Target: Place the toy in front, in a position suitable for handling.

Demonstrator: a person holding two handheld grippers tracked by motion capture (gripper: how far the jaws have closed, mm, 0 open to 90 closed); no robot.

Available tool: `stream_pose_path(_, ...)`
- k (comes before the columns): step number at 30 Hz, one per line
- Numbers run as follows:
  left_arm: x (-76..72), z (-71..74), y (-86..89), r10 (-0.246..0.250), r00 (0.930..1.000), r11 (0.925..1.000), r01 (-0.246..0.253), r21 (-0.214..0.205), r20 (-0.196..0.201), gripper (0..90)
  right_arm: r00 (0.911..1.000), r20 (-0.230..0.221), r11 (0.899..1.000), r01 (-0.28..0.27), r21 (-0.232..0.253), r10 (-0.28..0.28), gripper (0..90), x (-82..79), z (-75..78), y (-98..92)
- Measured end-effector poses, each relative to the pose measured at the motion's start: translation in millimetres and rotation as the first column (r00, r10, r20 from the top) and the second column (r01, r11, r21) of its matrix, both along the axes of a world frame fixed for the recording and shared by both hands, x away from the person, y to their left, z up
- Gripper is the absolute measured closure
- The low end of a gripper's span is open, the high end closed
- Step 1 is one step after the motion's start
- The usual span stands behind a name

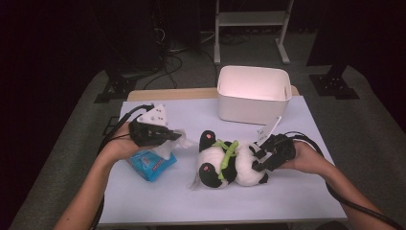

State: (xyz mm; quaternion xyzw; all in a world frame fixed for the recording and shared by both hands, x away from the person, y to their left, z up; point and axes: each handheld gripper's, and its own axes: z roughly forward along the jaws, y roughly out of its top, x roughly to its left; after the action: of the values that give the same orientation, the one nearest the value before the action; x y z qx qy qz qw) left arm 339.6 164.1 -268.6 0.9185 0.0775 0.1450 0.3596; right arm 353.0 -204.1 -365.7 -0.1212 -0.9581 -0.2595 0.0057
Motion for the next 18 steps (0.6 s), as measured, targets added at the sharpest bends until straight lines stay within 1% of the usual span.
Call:
stream_pose_path(4,1.0,6.2,-20.9,-0.045,0.9990,0.9989,0.045,0.014,0.008,89.6,1.0000,0.000,1.000,-0.001,0.010,0.001,49.8,-0.4,-0.2,-1.3)
stream_pose_path(5,2.1,6.4,-25.9,-0.050,0.9987,0.9987,0.050,0.009,0.006,89.6,1.0000,0.001,1.000,0.000,0.012,0.000,49.6,-0.7,-0.2,-1.7)
stream_pose_path(7,4.0,6.7,-34.3,-0.064,0.9979,0.9978,0.064,0.015,0.003,89.6,1.0000,0.003,1.000,0.001,0.019,-0.001,49.3,-1.3,-0.3,-3.0)
stream_pose_path(9,5.5,6.7,-45.7,-0.086,0.9963,0.9963,0.086,0.008,-0.003,89.6,1.0000,-0.001,1.000,0.002,0.029,-0.002,49.0,-1.6,-0.2,-4.7)
stream_pose_path(12,5.0,4.3,-64.1,-0.119,0.9928,0.9928,0.119,0.007,-0.006,89.5,0.9999,-0.013,0.998,0.007,0.055,-0.007,48.4,-0.1,0.6,-8.7)
stream_pose_path(13,4.8,3.3,-70.2,-0.131,0.9914,0.9914,0.131,0.008,-0.009,89.4,0.9999,-0.012,0.998,0.011,0.061,-0.010,48.3,0.2,2.0,-10.5)
stream_pose_path(14,5.1,1.7,-79.0,-0.154,0.9880,0.9880,0.154,0.014,-0.010,89.4,0.9999,-0.010,0.998,0.012,0.070,-0.011,48.2,0.6,3.6,-12.4)
stream_pose_path(16,5.1,-0.1,-87.6,-0.172,0.9850,0.9849,0.172,0.020,-0.016,89.4,0.9998,-0.002,0.997,0.021,0.080,-0.021,46.5,0.3,7.7,-15.6)
stream_pose_path(18,4.5,-2.9,-98.9,-0.191,0.9813,0.9813,0.191,0.019,-0.024,89.3,0.9998,0.008,0.997,0.020,0.078,-0.021,46.0,-0.5,11.0,-16.7)
